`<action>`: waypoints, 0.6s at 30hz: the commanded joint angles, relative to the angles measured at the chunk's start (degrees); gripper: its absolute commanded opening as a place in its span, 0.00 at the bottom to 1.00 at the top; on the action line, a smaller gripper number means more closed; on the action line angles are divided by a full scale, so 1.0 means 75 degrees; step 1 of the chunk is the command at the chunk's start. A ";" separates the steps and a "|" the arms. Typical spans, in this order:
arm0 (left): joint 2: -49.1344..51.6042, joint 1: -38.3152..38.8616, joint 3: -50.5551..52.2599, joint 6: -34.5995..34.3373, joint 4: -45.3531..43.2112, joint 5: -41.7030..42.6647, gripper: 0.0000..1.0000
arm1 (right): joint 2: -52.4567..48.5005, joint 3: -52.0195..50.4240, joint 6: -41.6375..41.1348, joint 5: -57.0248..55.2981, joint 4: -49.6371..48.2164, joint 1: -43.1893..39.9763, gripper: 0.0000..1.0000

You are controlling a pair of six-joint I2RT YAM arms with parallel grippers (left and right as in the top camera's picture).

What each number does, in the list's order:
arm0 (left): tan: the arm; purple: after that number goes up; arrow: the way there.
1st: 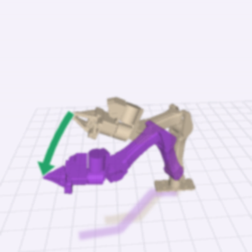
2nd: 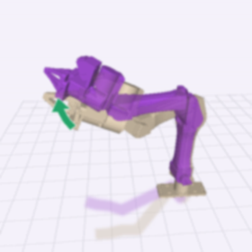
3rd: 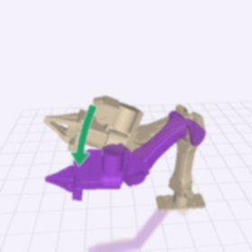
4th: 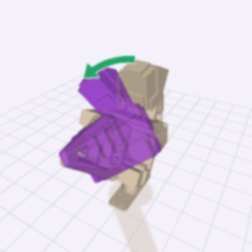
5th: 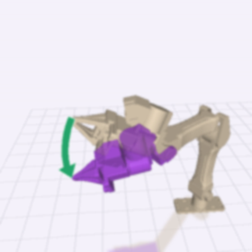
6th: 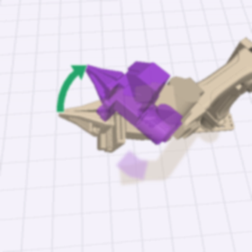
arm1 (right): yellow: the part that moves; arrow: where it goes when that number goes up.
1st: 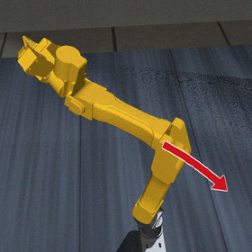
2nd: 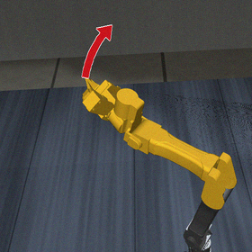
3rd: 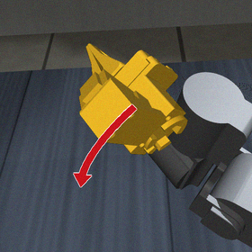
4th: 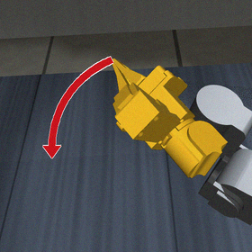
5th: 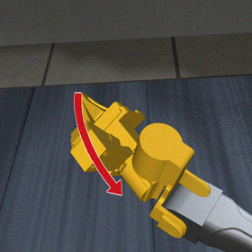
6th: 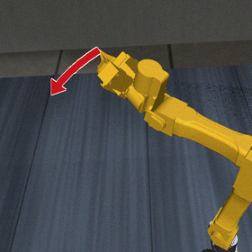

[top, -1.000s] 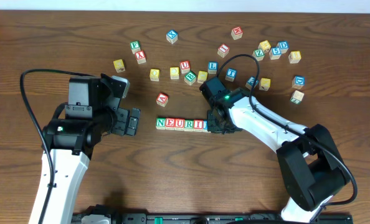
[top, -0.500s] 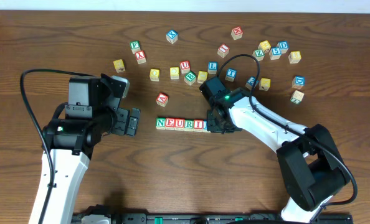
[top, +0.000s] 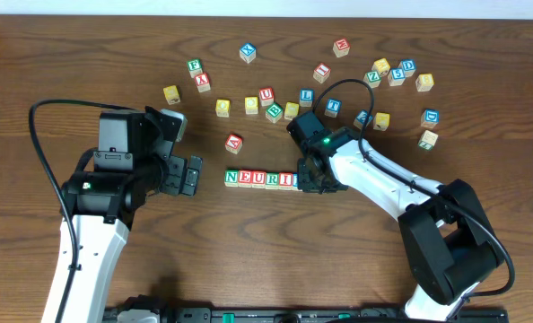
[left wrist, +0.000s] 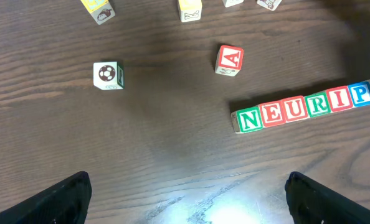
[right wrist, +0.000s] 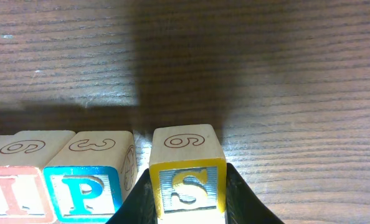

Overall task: Spell out NEURIPS
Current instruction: 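Lower the yellow S block beside the blue P block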

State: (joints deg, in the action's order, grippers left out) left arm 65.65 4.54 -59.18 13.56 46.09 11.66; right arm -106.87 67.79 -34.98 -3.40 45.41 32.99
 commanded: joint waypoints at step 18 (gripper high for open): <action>-0.0009 -0.0032 -0.0189 0.0044 -0.0006 -0.0073 0.98 | 0.0070 -0.0119 -0.0254 0.0041 0.0058 0.0073 0.19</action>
State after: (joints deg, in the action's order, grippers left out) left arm 65.65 4.54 -59.18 13.54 46.09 11.66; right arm -106.85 67.79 -35.68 -3.42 45.41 32.99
